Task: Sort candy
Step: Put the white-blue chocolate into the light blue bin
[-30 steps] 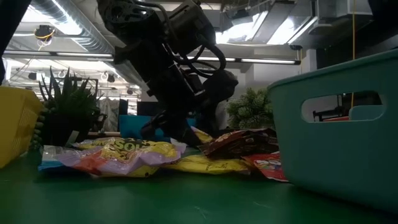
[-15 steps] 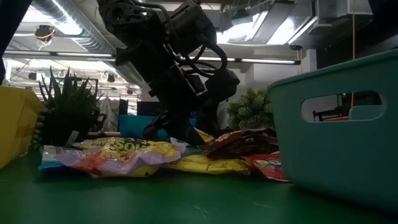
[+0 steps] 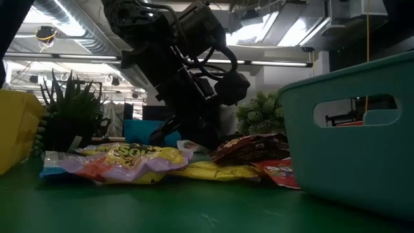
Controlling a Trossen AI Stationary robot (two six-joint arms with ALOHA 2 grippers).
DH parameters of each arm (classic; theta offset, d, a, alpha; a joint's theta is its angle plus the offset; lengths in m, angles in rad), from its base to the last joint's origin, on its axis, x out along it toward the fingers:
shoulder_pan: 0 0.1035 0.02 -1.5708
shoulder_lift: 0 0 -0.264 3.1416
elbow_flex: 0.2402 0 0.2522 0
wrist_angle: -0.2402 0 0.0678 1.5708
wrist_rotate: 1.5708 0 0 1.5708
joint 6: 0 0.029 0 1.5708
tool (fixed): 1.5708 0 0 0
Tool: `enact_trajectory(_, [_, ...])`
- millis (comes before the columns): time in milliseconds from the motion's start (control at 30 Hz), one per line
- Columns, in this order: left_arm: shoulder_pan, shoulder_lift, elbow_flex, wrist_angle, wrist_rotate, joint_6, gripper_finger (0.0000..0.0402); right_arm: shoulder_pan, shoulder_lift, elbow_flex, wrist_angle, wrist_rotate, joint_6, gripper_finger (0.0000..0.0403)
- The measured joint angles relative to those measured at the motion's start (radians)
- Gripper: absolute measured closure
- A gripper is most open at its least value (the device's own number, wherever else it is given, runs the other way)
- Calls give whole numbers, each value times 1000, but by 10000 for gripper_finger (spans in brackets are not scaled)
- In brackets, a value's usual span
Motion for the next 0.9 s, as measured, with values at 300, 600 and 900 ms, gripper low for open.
enact_trajectory(300, [0, -1, 0, 5, -4, 35, 401, 0, 0, 0, -22, 1, 0, 189])
enact_trajectory(600, [0, -1, 0, 117, 118, 138, 401, 0, 0, 0, -41, 12, 0, 189])
enact_trajectory(900, [0, -1, 0, 221, 192, 241, 401, 0, 0, 0, -91, 66, 1, 189])
